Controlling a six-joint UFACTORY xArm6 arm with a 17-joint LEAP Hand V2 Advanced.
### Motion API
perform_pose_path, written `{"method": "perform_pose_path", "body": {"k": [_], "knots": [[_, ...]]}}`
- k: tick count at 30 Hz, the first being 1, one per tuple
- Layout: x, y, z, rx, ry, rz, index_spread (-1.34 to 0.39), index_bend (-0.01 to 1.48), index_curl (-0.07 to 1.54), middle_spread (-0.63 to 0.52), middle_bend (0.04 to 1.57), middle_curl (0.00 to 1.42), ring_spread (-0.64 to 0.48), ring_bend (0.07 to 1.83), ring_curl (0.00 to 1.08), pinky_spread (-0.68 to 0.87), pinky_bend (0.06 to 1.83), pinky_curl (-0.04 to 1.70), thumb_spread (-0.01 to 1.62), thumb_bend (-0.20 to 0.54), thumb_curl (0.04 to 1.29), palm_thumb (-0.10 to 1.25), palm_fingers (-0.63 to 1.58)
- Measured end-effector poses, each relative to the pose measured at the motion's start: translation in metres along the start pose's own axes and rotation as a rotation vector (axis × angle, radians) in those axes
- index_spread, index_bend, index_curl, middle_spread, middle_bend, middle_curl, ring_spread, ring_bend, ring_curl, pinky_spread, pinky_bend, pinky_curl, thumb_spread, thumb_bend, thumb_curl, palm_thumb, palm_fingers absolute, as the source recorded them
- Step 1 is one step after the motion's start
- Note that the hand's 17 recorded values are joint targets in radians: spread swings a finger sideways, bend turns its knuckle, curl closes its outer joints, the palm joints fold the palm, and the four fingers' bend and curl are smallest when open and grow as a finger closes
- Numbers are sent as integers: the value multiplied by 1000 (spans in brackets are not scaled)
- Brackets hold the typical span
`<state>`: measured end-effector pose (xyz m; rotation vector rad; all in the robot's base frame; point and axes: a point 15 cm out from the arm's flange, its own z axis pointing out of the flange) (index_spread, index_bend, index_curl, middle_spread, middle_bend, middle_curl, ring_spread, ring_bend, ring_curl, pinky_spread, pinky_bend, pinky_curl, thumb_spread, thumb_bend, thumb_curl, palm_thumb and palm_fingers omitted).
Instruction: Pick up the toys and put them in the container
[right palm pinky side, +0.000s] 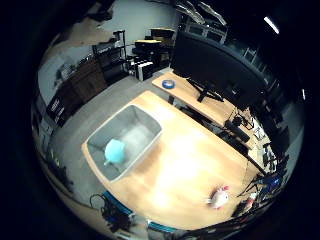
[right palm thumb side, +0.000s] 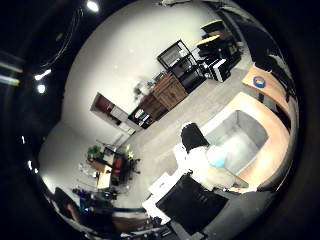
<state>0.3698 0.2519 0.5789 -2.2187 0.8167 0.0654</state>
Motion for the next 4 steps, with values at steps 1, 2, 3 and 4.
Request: {"method": "perform_pose_path", "body": {"k": [1,2,3,4], "knots": [[0,0,0,1,-1,0,-610,186,334,-360,191,354,-353,665,255,7,988,239,945,-32,413,459,272],[0,-1,1,3,-1,0,-610,186,333,-360,190,352,-353,665,255,5,987,237,945,-32,412,459,275],[0,-1,1,3,-1,-5,-610,185,331,-361,189,348,-353,665,253,3,987,233,945,-32,411,459,277],[-1,-1,1,2,-1,-6,-610,185,330,-361,189,346,-355,664,251,1,988,229,945,-32,410,461,279]]}}
